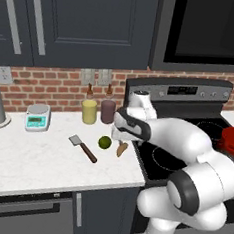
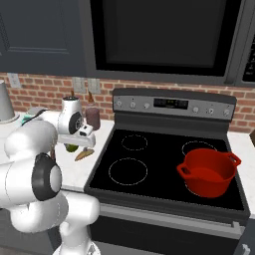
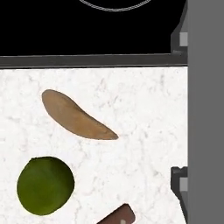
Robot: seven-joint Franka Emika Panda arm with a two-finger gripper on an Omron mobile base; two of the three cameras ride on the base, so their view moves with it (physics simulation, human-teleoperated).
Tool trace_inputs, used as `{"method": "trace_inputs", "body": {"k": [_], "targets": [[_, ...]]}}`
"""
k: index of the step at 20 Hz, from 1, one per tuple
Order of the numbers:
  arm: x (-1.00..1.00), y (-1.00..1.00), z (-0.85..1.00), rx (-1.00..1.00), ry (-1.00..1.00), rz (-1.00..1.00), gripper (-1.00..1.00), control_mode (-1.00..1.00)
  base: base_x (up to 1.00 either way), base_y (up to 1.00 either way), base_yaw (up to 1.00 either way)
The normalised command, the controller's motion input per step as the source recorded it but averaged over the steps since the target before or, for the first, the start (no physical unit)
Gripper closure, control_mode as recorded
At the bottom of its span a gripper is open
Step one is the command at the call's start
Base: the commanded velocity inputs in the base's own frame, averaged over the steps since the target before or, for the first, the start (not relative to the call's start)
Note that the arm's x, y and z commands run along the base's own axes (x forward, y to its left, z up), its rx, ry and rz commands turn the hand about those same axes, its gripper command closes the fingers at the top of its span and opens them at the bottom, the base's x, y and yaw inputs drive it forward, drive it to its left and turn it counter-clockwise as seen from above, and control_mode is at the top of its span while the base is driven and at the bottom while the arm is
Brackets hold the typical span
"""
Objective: Put the sweet potato and lime in the pot. Retrieve the spatula and lightly stir the vegetables in the pot.
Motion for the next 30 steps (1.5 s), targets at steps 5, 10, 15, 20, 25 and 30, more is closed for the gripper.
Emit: {"method": "trace_inputs", "body": {"k": [5, 10, 15, 20, 25, 30], "targets": [[0.45, 0.3, -0.54, 0.0, 0.12, -0.04, -1.0, -1.0, 0.0, 0.0, 0.0], [0.54, 0.16, -0.49, 0.0, 0.08, -0.06, -1.0, -1.0, 0.0, 0.0, 0.0], [0.56, 0.01, -0.42, 0.0, 0.02, -0.08, -1.0, -1.0, 0.0, 0.0, 0.0], [0.51, 0.0, -0.37, -0.01, 0.0, -0.1, -1.0, -1.0, 0.0, 0.0, 0.0], [0.16, 0.0, -0.42, -0.03, 0.0, -0.11, -1.0, -1.0, 0.0, 0.0, 0.0], [-0.14, -0.18, -0.49, -0.03, 0.0, -0.14, -1.0, -1.0, 0.0, 0.0, 0.0]]}}
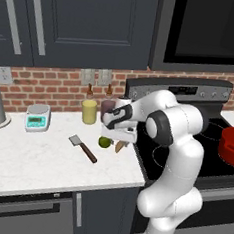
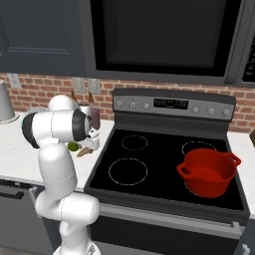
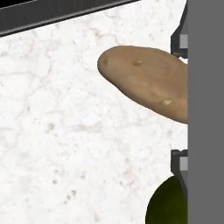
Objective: Put the sweet potato and lime in the pot. Retrieve the spatula and lightly stir the vegetables in the pot.
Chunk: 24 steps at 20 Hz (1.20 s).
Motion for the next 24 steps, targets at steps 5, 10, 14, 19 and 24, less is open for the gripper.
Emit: {"method": "trace_inputs", "body": {"k": [5, 10, 14, 19, 24], "targets": [[-0.38, -0.43, -0.47, -0.02, 0.0, -0.17, -1.0, -1.0, 0.0, 0.0, 0.0], [-0.22, -0.32, -0.42, -0.02, 0.0, -0.15, -1.0, -1.0, 0.0, 0.0, 0.0], [-0.02, 0.02, -0.36, -0.01, -0.03, -0.05, 1.0, -1.0, 0.0, 0.0, 0.0], [0.0, 0.11, -0.18, -0.03, -0.02, -0.01, 1.0, -1.0, 0.0, 0.0, 0.0], [-0.07, 0.05, 0.0, -0.01, -0.02, 0.0, 1.0, -1.0, 0.0, 0.0, 0.0]]}}
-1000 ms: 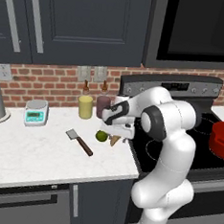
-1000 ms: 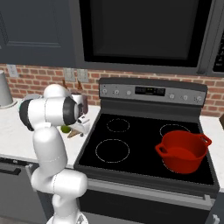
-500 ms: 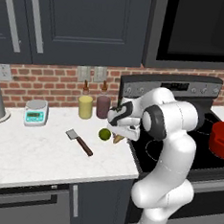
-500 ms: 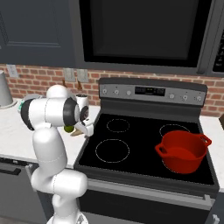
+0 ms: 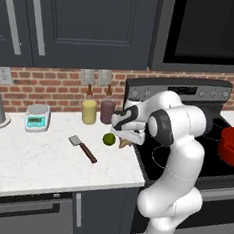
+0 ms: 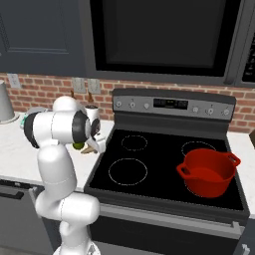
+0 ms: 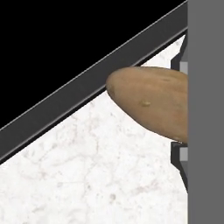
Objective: Put the sweet potato and lime in the pot. Retrieve the spatula and lightly stir the vegetables in the pot.
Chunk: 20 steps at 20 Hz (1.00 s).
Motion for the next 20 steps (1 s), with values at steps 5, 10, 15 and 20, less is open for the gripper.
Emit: {"method": "trace_inputs", "body": {"k": [5, 10, 15, 20], "targets": [[-0.55, 0.0, 0.38, 0.0, -0.17, 0.0, 1.0, -1.0, 0.0, 0.0, 0.0], [-0.97, -0.03, 0.98, 0.0, -0.25, 0.0, 1.0, -1.0, 0.0, 0.0, 0.0], [-0.97, -0.46, 0.98, -0.02, -0.18, 0.0, 1.0, -1.0, 0.0, 0.0, 0.0], [-0.61, -0.9, 0.7, -0.07, -0.02, -0.02, 1.0, -1.0, 0.0, 0.0, 0.0]]}}
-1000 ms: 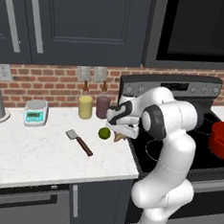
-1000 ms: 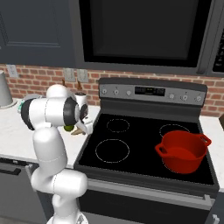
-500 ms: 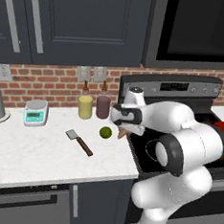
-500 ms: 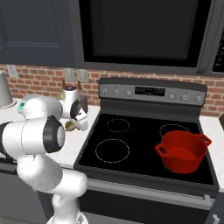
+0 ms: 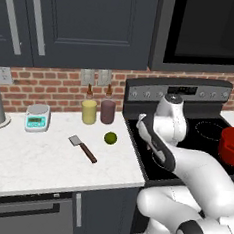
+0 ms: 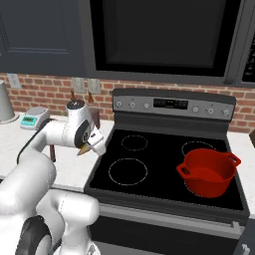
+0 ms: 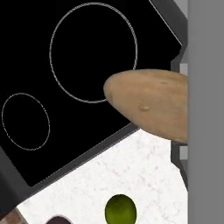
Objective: Put the sweet potato and lime in the pot. Retrieve the spatula and lightly stir the vegetables in the pot.
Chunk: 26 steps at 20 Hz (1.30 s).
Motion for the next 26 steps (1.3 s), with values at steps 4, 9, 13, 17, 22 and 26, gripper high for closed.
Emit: {"method": "trace_inputs", "body": {"k": [4, 9, 13, 17, 22, 26], "targets": [[-0.29, -1.0, 0.49, -0.08, 0.04, -0.04, 1.0, -1.0, 0.0, 0.0, 0.0], [-0.15, -1.0, 0.32, -0.12, 0.05, -0.07, 1.0, -1.0, 0.0, 0.0, 0.0], [-0.03, -1.0, 0.05, -0.16, 0.04, -0.08, 1.0, -1.0, 0.0, 0.0, 0.0], [0.0, -1.0, 0.0, -0.2, 0.0, -0.07, 1.0, -1.0, 0.0, 0.0, 0.0], [0.0, -1.0, 0.0, -0.21, 0.01, -0.07, 1.0, -1.0, 0.0, 0.0, 0.0], [0.05, -0.99, 0.0, -0.17, 0.0, -0.03, 1.0, -1.0, 0.0, 0.0, 0.0]]}}
